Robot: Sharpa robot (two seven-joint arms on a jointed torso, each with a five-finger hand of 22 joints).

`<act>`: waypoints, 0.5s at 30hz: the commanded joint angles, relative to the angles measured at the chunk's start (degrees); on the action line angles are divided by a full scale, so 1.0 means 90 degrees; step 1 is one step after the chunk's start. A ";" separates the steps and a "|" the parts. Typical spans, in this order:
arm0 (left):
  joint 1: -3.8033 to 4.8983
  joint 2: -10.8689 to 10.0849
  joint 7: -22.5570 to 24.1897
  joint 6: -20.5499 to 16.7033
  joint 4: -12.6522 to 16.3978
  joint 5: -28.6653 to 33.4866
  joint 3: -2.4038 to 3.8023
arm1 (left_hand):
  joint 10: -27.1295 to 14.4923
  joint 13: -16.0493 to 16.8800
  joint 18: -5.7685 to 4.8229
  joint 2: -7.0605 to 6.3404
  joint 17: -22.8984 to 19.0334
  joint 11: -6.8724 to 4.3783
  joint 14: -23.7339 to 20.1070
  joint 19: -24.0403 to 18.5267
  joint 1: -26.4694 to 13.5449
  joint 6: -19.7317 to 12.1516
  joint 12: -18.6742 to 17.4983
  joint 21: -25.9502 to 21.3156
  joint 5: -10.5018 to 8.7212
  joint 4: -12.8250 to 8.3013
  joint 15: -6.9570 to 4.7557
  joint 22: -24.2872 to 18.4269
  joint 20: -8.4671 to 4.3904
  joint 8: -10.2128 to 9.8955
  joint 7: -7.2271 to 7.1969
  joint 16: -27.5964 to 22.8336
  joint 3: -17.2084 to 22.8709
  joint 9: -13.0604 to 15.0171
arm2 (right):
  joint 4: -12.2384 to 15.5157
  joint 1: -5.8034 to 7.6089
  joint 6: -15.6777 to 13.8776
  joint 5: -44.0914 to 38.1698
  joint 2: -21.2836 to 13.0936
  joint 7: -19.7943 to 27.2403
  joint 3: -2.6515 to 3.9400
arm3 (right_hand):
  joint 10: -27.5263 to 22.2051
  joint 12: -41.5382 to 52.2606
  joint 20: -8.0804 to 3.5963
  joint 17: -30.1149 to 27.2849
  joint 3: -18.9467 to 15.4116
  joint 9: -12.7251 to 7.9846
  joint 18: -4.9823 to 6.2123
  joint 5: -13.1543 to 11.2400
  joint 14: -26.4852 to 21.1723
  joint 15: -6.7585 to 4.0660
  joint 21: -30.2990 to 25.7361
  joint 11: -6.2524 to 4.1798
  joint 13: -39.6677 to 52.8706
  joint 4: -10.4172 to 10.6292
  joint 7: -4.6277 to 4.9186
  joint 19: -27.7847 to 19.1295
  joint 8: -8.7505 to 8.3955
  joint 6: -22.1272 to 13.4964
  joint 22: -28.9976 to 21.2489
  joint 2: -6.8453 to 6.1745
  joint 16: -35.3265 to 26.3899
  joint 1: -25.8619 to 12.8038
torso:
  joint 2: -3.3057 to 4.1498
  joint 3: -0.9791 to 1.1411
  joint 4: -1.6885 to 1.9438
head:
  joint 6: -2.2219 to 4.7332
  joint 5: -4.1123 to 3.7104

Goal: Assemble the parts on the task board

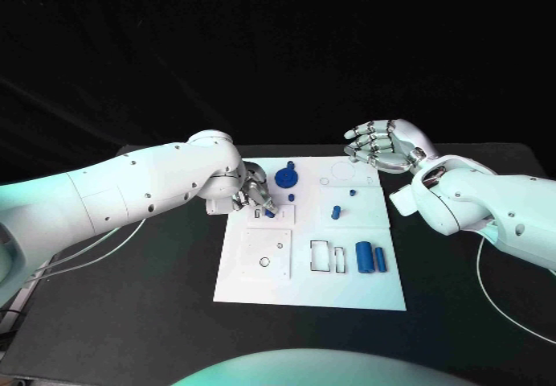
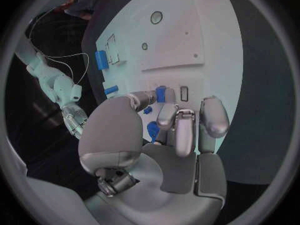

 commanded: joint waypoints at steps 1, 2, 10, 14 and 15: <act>-0.0016 0.0023 -0.0057 0.0138 -0.0009 -0.0024 -0.0018 | 0.0041 0.0015 -0.0089 -0.0072 0.0866 -0.0032 0.0461 0.0004 -0.0230 0.0220 0.0026 0.0006 -0.0057 -0.0671 -0.0062 0.0001 -0.0038 0.0026 -0.0224 -0.0024 0.0653 0.0096 | 0.0006 -0.0002 0.0043 -0.0020 -0.0003 0.0043 0.0002 | -0.0030 0.0027 0.0015 -0.0017 -0.0040 -0.0014 0.0068 0.0034 0.0021 0.0029 -0.0055 0.0018 -0.0031 -0.0020 0.0610 0.0021 0.0034 -0.0040 -0.0033 -0.0001 -0.0044 -0.0055 | 0.0001 0.0000 -0.0004 | 0.0004 -0.0003; -0.0016 0.0025 -0.0058 0.0137 -0.0010 -0.0032 -0.0018 | 0.0036 0.0013 -0.0088 -0.0104 0.0859 -0.0041 0.0459 0.0002 -0.0291 0.0224 0.0023 0.0001 -0.0060 -0.0617 -0.0069 -0.0004 -0.0046 0.0022 -0.0235 -0.0027 0.0547 0.0097 | 0.0006 -0.0002 0.0044 -0.0020 -0.0002 0.0044 0.0002 | -0.0030 0.0027 0.0015 -0.0017 -0.0040 -0.0014 0.0068 0.0034 0.0021 0.0029 -0.0055 0.0018 -0.0031 -0.0020 0.0610 0.0021 0.0034 -0.0040 -0.0033 -0.0001 -0.0044 -0.0055 | 0.0001 -0.0002 -0.0004 | 0.0009 -0.0006; -0.0017 0.0034 -0.0060 0.0120 -0.0016 -0.0065 -0.0019 | 0.0040 0.0039 -0.0086 -0.0071 0.0856 -0.0057 0.0459 0.0003 -0.0354 0.0247 0.0028 -0.0008 -0.0053 -0.0511 -0.0085 -0.0012 -0.0063 0.0012 -0.0252 -0.0029 0.0427 0.0094 | 0.0006 -0.0002 0.0042 -0.0020 -0.0003 0.0046 0.0002 | -0.0030 0.0027 0.0015 -0.0017 -0.0040 -0.0014 0.0068 0.0034 0.0021 0.0029 -0.0055 0.0018 -0.0031 -0.0020 0.0610 0.0021 0.0034 -0.0040 -0.0033 -0.0001 -0.0044 -0.0055 | 0.0004 -0.0002 -0.0001 | 0.0010 -0.0010; -0.0017 0.0035 -0.0061 0.0129 -0.0019 -0.0071 -0.0019 | 0.0047 0.0059 -0.0088 -0.0078 0.0859 -0.0064 0.0460 0.0008 -0.0401 0.0267 0.0034 -0.0010 -0.0054 -0.0443 -0.0092 -0.0008 -0.0070 0.0008 -0.0261 -0.0028 0.0343 0.0092 | 0.0006 -0.0002 0.0040 -0.0020 -0.0004 0.0048 0.0002 | -0.0030 0.0027 0.0015 -0.0017 -0.0040 -0.0014 0.0068 0.0034 0.0021 0.0029 -0.0055 0.0018 -0.0031 -0.0020 0.0610 0.0021 0.0034 -0.0040 -0.0033 -0.0001 -0.0044 -0.0055 | 0.0005 -0.0003 0.0000 | 0.0009 -0.0014; -0.0017 0.0035 -0.0061 0.0135 -0.0019 -0.0074 -0.0019 | 0.0050 0.0068 -0.0089 -0.0084 0.0860 -0.0067 0.0460 0.0012 -0.0419 0.0275 0.0037 -0.0009 -0.0055 -0.0418 -0.0094 -0.0004 -0.0072 0.0006 -0.0264 -0.0028 0.0311 0.0091 | 0.0006 -0.0002 0.0040 -0.0020 -0.0005 0.0049 0.0002 | -0.0030 0.0027 0.0015 -0.0017 -0.0040 -0.0014 0.0068 0.0034 0.0021 0.0029 -0.0055 0.0018 -0.0031 -0.0020 0.0610 0.0021 0.0034 -0.0040 -0.0033 -0.0001 -0.0044 -0.0055 | 0.0005 -0.0003 0.0000 | 0.0009 -0.0015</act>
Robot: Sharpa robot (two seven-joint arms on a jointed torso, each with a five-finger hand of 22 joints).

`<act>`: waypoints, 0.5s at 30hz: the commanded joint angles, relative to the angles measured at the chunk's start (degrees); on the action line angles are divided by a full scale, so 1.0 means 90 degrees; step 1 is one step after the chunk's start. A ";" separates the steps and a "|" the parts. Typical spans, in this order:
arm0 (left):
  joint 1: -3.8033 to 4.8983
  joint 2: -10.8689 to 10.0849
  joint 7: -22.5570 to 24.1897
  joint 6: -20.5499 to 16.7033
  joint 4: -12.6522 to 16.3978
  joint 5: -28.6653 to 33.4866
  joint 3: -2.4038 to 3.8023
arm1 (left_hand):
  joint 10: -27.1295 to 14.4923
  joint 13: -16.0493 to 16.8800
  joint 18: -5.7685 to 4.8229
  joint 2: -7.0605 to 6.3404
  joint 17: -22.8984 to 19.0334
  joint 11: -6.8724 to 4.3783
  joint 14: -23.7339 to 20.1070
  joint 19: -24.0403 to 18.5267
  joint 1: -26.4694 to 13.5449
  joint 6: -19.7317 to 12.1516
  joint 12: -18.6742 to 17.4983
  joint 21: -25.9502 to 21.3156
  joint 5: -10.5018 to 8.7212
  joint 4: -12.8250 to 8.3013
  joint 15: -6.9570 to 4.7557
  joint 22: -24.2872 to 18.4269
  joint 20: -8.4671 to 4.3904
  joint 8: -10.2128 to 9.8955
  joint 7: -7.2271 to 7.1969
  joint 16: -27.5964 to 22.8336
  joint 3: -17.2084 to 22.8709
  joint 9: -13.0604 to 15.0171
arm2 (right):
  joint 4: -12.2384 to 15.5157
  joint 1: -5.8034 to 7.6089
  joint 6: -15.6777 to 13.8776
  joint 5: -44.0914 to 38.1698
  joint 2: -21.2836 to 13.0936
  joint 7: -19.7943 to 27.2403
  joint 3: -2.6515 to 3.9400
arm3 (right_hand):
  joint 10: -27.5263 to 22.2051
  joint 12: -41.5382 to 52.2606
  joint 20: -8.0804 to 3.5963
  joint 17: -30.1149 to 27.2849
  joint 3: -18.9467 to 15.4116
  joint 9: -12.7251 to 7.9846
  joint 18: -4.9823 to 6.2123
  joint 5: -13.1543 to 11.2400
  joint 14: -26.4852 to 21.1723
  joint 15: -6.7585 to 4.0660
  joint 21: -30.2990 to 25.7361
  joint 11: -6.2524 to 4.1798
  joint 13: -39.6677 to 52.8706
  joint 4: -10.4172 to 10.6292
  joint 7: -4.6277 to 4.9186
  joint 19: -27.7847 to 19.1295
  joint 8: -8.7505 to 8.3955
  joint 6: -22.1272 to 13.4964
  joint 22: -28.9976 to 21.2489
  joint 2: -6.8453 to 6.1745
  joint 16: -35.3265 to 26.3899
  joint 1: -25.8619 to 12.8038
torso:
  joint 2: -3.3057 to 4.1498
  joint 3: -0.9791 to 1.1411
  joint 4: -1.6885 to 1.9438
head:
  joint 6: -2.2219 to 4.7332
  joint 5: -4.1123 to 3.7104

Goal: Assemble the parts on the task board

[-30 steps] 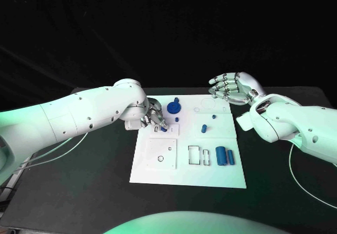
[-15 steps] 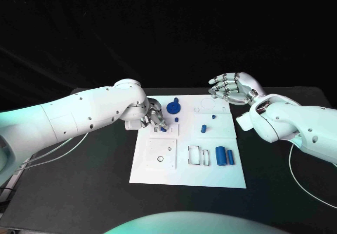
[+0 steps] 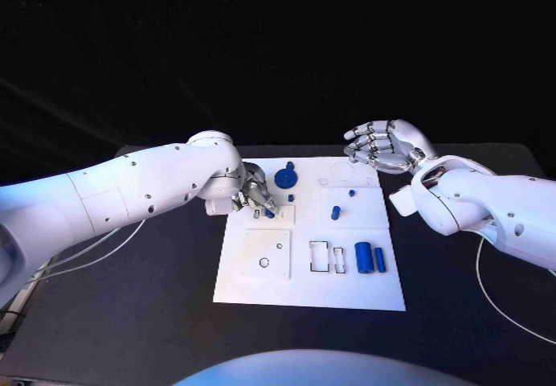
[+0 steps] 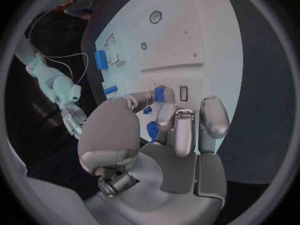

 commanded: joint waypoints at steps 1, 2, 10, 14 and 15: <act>-0.0018 0.0018 -0.0040 0.0138 -0.0003 -0.0052 -0.0016 | 0.0009 0.0021 -0.0089 0.0015 0.0862 -0.0025 0.0459 -0.0012 -0.0064 0.0179 0.0039 -0.0011 0.0006 -0.0200 -0.0045 0.0002 -0.0051 -0.0006 -0.0187 -0.0027 0.0144 -0.0008 | 0.0005 -0.0002 0.0040 -0.0019 -0.0002 0.0049 0.0002 | -0.0030 0.0027 0.0015 -0.0005 -0.0021 -0.0006 0.0068 0.0034 0.0021 0.0030 -0.0024 0.0018 -0.0005 -0.0001 0.0610 0.0021 0.0034 -0.0040 -0.0005 -0.0001 -0.0020 -0.0055 | 0.0002 0.0001 0.0004 | -0.0004 -0.0003; -0.0018 0.0018 -0.0040 0.0140 -0.0003 -0.0055 -0.0016 | 0.0014 0.0034 -0.0089 0.0005 0.0863 -0.0028 0.0459 -0.0010 -0.0082 0.0188 0.0044 -0.0011 0.0007 -0.0175 -0.0048 0.0004 -0.0054 -0.0008 -0.0191 -0.0027 0.0102 -0.0009 | 0.0006 -0.0002 0.0040 -0.0019 -0.0002 0.0049 0.0002 | -0.0030 0.0027 0.0015 -0.0005 -0.0021 -0.0006 0.0068 0.0034 0.0021 0.0030 -0.0024 0.0018 -0.0005 -0.0001 0.0610 0.0021 0.0034 -0.0040 -0.0005 -0.0001 -0.0020 -0.0055 | 0.0003 0.0001 0.0005 | -0.0006 -0.0005; -0.0018 0.0018 -0.0040 0.0148 -0.0005 -0.0093 -0.0016 | 0.0019 0.0059 -0.0092 -0.0023 0.0862 -0.0041 0.0460 0.0001 -0.0168 0.0232 0.0049 -0.0016 0.0004 -0.0022 -0.0060 0.0011 -0.0067 -0.0021 -0.0206 -0.0028 -0.0121 -0.0017 | 0.0007 -0.0002 0.0037 -0.0017 -0.0005 0.0055 0.0002 | -0.0034 0.0029 0.0016 -0.0010 -0.0027 -0.0009 0.0067 0.0031 0.0022 0.0032 -0.0030 0.0021 -0.0015 0.0001 0.0612 0.0024 0.0035 -0.0044 -0.0016 -0.0003 -0.0030 -0.0064 | 0.0001 0.0000 0.0003 | -0.0010 -0.0004; -0.0018 0.0018 -0.0041 0.0154 -0.0007 -0.0119 -0.0016 | 0.0035 0.0099 -0.0095 -0.0034 0.0872 -0.0049 0.0463 0.0013 -0.0237 0.0272 0.0061 -0.0017 -0.0003 0.0125 -0.0067 0.0023 -0.0075 -0.0031 -0.0216 -0.0025 -0.0342 -0.0023 | 0.0007 -0.0002 0.0036 -0.0015 -0.0006 0.0057 0.0002 | -0.0036 0.0030 0.0017 -0.0011 -0.0030 -0.0010 0.0067 0.0030 0.0021 0.0033 -0.0032 0.0022 -0.0018 0.0004 0.0613 0.0024 0.0036 -0.0046 -0.0019 -0.0004 -0.0034 -0.0069 | 0.0001 0.0003 0.0002 | -0.0016 -0.0006; -0.0018 0.0019 -0.0041 0.0157 -0.0008 -0.0135 -0.0016 | 0.0039 0.0108 -0.0097 -0.0033 0.0871 -0.0050 0.0463 0.0020 -0.0240 0.0277 0.0064 -0.0013 -0.0003 0.0141 -0.0069 0.0036 -0.0076 -0.0032 -0.0217 -0.0026 -0.0369 -0.0024 | 0.0008 -0.0002 0.0035 -0.0015 -0.0006 0.0058 0.0002 | -0.0036 0.0030 0.0017 -0.0011 -0.0030 -0.0010 0.0067 0.0030 0.0021 0.0033 -0.0032 0.0022 -0.0018 0.0004 0.0613 0.0024 0.0036 -0.0046 -0.0019 -0.0004 -0.0034 -0.0069 | 0.0000 0.0004 0.0001 | -0.0017 -0.0007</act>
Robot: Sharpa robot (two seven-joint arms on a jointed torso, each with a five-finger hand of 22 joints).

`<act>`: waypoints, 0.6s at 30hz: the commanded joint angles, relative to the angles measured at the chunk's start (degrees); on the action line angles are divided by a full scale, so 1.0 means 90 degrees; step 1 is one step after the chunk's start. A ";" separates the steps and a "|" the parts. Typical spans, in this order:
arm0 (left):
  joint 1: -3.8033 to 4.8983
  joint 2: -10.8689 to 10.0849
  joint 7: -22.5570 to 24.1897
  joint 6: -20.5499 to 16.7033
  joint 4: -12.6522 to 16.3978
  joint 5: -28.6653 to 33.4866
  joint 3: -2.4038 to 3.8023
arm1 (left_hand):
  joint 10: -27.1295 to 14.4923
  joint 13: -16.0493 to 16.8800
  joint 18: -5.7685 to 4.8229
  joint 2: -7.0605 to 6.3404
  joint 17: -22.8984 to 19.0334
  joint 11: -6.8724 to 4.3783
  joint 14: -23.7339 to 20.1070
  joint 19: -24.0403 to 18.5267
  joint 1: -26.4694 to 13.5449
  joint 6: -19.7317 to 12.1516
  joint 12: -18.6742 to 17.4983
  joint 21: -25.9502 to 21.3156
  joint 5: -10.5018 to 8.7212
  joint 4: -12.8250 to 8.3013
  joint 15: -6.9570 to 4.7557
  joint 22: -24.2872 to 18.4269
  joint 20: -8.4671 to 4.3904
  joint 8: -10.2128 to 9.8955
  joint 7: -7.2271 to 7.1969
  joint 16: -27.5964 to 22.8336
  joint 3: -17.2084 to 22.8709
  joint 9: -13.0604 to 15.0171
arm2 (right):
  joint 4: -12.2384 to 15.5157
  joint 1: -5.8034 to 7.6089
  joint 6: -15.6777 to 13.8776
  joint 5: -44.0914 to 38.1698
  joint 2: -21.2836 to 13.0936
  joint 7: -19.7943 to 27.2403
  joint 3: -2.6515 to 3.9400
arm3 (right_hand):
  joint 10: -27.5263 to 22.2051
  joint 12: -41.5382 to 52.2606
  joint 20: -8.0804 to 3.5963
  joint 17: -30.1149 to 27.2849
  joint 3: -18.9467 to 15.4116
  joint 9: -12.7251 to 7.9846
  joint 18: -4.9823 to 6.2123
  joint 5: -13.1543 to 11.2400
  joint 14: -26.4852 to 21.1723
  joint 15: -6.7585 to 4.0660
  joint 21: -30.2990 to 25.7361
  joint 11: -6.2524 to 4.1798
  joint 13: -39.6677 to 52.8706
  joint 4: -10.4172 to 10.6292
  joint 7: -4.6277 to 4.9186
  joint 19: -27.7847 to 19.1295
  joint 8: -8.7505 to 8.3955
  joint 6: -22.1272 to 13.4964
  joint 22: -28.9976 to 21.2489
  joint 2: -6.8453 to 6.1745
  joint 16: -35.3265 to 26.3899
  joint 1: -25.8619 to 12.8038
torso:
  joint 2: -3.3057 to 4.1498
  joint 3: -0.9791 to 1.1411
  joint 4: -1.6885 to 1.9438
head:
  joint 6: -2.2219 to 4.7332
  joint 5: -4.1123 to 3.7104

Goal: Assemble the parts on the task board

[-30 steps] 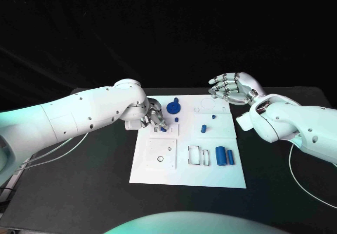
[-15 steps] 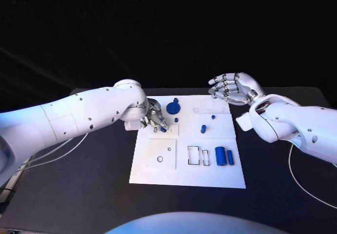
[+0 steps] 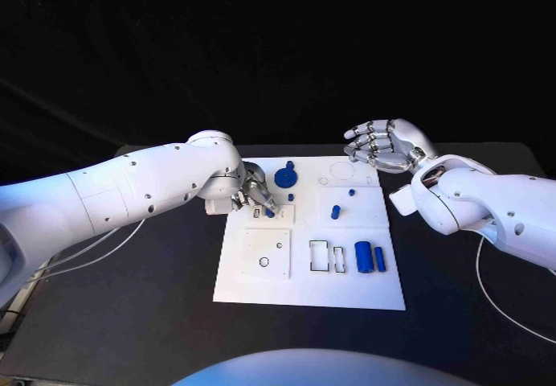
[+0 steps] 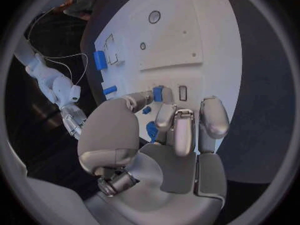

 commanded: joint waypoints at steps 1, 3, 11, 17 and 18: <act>-0.0015 0.0017 -0.0041 0.0159 -0.0004 -0.0109 -0.0013 | 0.0004 0.0019 -0.0097 -0.0011 0.0879 -0.0016 0.0488 0.0022 -0.0059 0.0146 0.0031 -0.0015 -0.0005 0.0072 -0.0047 0.0013 -0.0032 -0.0034 -0.0081 -0.0023 -0.0125 -0.0006 | 0.0008 -0.0002 0.0035 -0.0014 -0.0002 0.0056 0.0002 | -0.0036 0.0030 0.0017 -0.0006 -0.0031 -0.0007 0.0067 0.0030 0.0022 0.0033 -0.0033 0.0022 -0.0009 0.0004 0.0613 0.0024 0.0036 -0.0046 -0.0009 -0.0004 -0.0034 -0.0069 | -0.0003 0.0002 -0.0003 | -0.0006 0.0000; -0.0015 0.0018 -0.0042 0.0176 -0.0005 -0.0127 -0.0013 | 0.0020 0.0052 -0.0099 -0.0011 0.0878 -0.0019 0.0488 0.0029 -0.0069 0.0158 0.0043 -0.0013 -0.0004 0.0110 -0.0049 0.0024 -0.0034 -0.0036 -0.0084 -0.0024 -0.0180 -0.0008 | 0.0008 -0.0002 0.0035 -0.0013 -0.0002 0.0058 0.0002 | -0.0037 0.0030 0.0017 -0.0007 -0.0033 -0.0008 0.0066 0.0029 0.0022 0.0033 -0.0034 0.0022 -0.0011 0.0006 0.0614 0.0025 0.0036 -0.0047 -0.0012 -0.0004 -0.0036 -0.0074 | -0.0003 0.0002 -0.0003 | -0.0007 0.0001; -0.0015 0.0015 -0.0046 0.0238 -0.0013 -0.0157 -0.0013 | 0.0034 0.0082 -0.0103 -0.0020 0.0895 -0.0022 0.0492 0.0043 -0.0083 0.0175 0.0053 -0.0006 -0.0004 0.0165 -0.0052 0.0045 -0.0037 -0.0039 -0.0089 -0.0018 -0.0262 -0.0010 | 0.0011 -0.0002 0.0034 -0.0010 -0.0008 0.0059 0.0002 | -0.0037 0.0030 0.0017 -0.0007 -0.0033 -0.0008 0.0066 0.0029 0.0022 0.0033 -0.0034 0.0022 -0.0011 0.0006 0.0614 0.0025 0.0036 -0.0047 -0.0012 -0.0004 -0.0036 -0.0074 | -0.0002 0.0005 0.0000 | -0.0007 -0.0006; -0.0015 0.0012 -0.0046 0.0226 -0.0017 -0.0175 -0.0014 | 0.0037 0.0091 -0.0104 -0.0026 0.0890 -0.0026 0.0491 0.0050 -0.0117 0.0199 0.0052 -0.0007 -0.0003 0.0274 -0.0056 0.0051 -0.0041 -0.0050 -0.0093 -0.0019 -0.0393 -0.0018 | 0.0012 -0.0002 0.0034 -0.0009 -0.0010 0.0060 0.0002 | -0.0037 0.0030 0.0017 -0.0007 -0.0033 -0.0008 0.0066 0.0029 0.0022 0.0033 -0.0034 0.0022 -0.0011 0.0006 0.0614 0.0025 0.0036 -0.0047 -0.0012 -0.0004 -0.0036 -0.0074 | 0.0000 0.0004 0.0000 | -0.0003 -0.0011; -0.0015 0.0012 -0.0046 0.0218 -0.0017 -0.0179 -0.0014 | 0.0040 0.0100 -0.0104 -0.0015 0.0891 -0.0026 0.0491 0.0051 -0.0135 0.0206 0.0054 -0.0008 0.0001 0.0328 -0.0057 0.0051 -0.0042 -0.0056 -0.0093 -0.0019 -0.0439 -0.0021 | 0.0012 -0.0002 0.0034 -0.0008 -0.0011 0.0060 0.0002 | -0.0037 0.0030 0.0017 -0.0007 -0.0033 -0.0008 0.0066 0.0029 0.0022 0.0033 -0.0034 0.0022 -0.0011 0.0006 0.0614 0.0025 0.0036 -0.0047 -0.0012 -0.0004 -0.0036 -0.0074 | 0.0001 0.0005 0.0000 | -0.0001 -0.0011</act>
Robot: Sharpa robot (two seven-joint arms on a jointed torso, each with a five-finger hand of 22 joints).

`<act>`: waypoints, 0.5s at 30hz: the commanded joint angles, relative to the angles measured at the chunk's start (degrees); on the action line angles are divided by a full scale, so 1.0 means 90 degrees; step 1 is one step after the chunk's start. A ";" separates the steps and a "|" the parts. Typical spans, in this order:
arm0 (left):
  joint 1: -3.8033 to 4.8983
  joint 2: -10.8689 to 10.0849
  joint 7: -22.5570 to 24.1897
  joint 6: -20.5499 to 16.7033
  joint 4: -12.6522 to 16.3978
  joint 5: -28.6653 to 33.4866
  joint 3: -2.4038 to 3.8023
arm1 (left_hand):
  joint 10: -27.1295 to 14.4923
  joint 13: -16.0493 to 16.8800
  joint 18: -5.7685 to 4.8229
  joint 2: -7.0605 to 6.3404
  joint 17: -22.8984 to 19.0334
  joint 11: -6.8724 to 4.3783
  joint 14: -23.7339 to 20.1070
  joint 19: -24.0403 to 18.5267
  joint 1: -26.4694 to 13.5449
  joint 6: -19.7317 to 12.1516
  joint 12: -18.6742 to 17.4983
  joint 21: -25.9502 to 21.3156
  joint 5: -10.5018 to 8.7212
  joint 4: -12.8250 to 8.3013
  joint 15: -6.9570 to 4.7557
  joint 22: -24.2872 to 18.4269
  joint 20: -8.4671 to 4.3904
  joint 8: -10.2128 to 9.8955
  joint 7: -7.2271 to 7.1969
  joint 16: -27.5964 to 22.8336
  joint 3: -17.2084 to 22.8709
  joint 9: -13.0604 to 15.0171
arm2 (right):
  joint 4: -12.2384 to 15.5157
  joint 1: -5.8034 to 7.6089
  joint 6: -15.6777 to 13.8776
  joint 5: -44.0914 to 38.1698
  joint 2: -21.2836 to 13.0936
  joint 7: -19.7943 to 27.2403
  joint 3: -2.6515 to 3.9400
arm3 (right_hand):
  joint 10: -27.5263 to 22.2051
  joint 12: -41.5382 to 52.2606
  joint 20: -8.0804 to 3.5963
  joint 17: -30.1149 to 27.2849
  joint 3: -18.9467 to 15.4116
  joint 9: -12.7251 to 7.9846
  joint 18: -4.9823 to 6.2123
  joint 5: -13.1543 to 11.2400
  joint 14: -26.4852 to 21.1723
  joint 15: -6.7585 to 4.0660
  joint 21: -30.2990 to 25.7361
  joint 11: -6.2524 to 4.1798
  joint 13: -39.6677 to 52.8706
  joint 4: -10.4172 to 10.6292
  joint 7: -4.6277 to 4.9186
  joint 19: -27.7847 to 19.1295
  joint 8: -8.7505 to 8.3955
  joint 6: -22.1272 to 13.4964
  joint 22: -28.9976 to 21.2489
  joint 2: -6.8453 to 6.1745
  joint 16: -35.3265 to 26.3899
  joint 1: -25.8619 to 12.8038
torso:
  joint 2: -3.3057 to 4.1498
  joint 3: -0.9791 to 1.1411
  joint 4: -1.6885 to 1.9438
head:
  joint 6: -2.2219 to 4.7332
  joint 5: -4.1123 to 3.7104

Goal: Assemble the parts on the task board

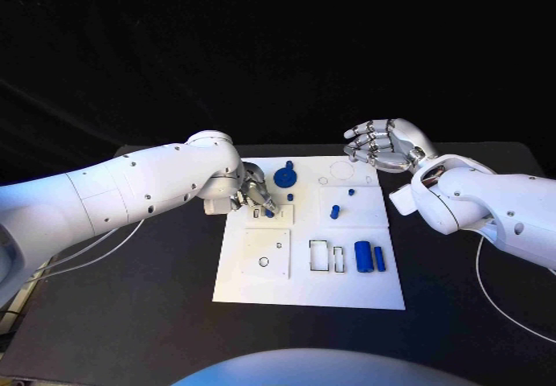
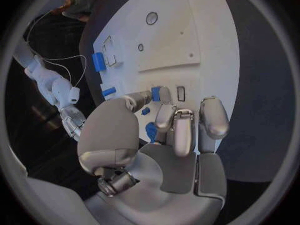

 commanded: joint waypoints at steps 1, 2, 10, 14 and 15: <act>-0.0012 0.0006 -0.0042 0.0136 -0.0006 -0.0089 -0.0011 | 0.0021 0.0016 -0.0105 0.0028 0.0891 -0.0005 0.0469 0.0031 -0.0079 0.0054 0.0031 -0.0007 0.0003 0.0092 -0.0035 0.0005 -0.0021 -0.0027 0.0021 -0.0020 -0.0123 -0.0015 | 0.0009 -0.0002 0.0034 -0.0008 -0.0002 0.0057 0.0002 | -0.0039 0.0032 0.0018 -0.0010 -0.0040 -0.0009 0.0066 0.0026 0.0022 0.0035 -0.0040 0.0024 -0.0014 0.0015 0.0616 0.0027 0.0037 -0.0049 -0.0015 -0.0001 -0.0044 -0.0089 | 0.0004 0.0001 0.0001 | 0.0008 0.0000; -0.0012 0.0005 -0.0041 0.0127 -0.0006 -0.0096 -0.0011 | 0.0020 0.0014 -0.0106 0.0028 0.0887 -0.0005 0.0468 0.0033 -0.0085 0.0057 0.0029 -0.0006 0.0004 0.0116 -0.0035 0.0009 -0.0021 -0.0029 0.0021 -0.0021 -0.0149 -0.0016 | 0.0009 -0.0002 0.0034 -0.0008 -0.0002 0.0058 0.0002 | -0.0039 0.0032 0.0018 -0.0010 -0.0040 -0.0009 0.0066 0.0026 0.0022 0.0035 -0.0040 0.0024 -0.0014 0.0015 0.0616 0.0027 0.0037 -0.0049 -0.0015 -0.0001 -0.0044 -0.0089 | 0.0004 0.0002 -0.0001 | 0.0006 0.0001; -0.0012 -0.0019 -0.0038 0.0072 0.0012 -0.0129 -0.0010 | 0.0024 0.0033 -0.0108 -0.0030 0.0900 -0.0001 0.0471 0.0042 -0.0176 0.0094 0.0023 -0.0013 -0.0006 0.0414 -0.0034 0.0015 -0.0021 -0.0050 0.0026 -0.0017 -0.0554 -0.0026 | 0.0008 -0.0002 0.0034 -0.0005 -0.0003 0.0058 0.0002 | -0.0039 0.0032 0.0018 -0.0010 -0.0040 -0.0009 0.0066 0.0026 0.0022 0.0035 -0.0040 0.0024 -0.0014 0.0015 0.0616 0.0027 0.0037 -0.0049 -0.0015 -0.0001 -0.0044 -0.0089 | 0.0003 -0.0002 0.0001 | 0.0005 -0.0002; -0.0012 -0.0031 -0.0034 0.0043 0.0028 -0.0136 -0.0009 | 0.0032 0.0053 -0.0110 -0.0101 0.0900 0.0003 0.0471 0.0051 -0.0351 0.0116 0.0023 -0.0013 -0.0018 0.0458 -0.0031 0.0028 -0.0020 -0.0072 0.0030 -0.0017 -0.0915 -0.0036 | 0.0008 -0.0002 0.0032 -0.0005 -0.0003 0.0060 0.0002 | -0.0041 0.0035 0.0019 -0.0013 -0.0047 -0.0012 0.0066 0.0022 0.0023 0.0036 -0.0044 0.0025 -0.0020 0.0023 0.0617 0.0028 0.0039 -0.0050 -0.0023 0.0000 -0.0051 -0.0101 | 0.0001 -0.0001 0.0003 | 0.0010 -0.0005; -0.0012 -0.0033 -0.0033 0.0037 0.0030 -0.0137 -0.0008 | 0.0029 0.0050 -0.0109 -0.0104 0.0901 0.0002 0.0471 0.0050 -0.0365 0.0118 0.0021 -0.0015 -0.0019 0.0459 -0.0031 0.0025 -0.0020 -0.0075 0.0029 -0.0017 -0.0950 -0.0038 | 0.0008 -0.0002 0.0032 -0.0005 -0.0003 0.0061 0.0002 | -0.0041 0.0035 0.0019 -0.0013 -0.0047 -0.0012 0.0066 0.0022 0.0023 0.0036 -0.0044 0.0025 -0.0020 0.0023 0.0617 0.0028 0.0039 -0.0050 -0.0023 0.0000 -0.0051 -0.0101 | 0.0001 -0.0001 0.0003 | 0.0009 -0.0006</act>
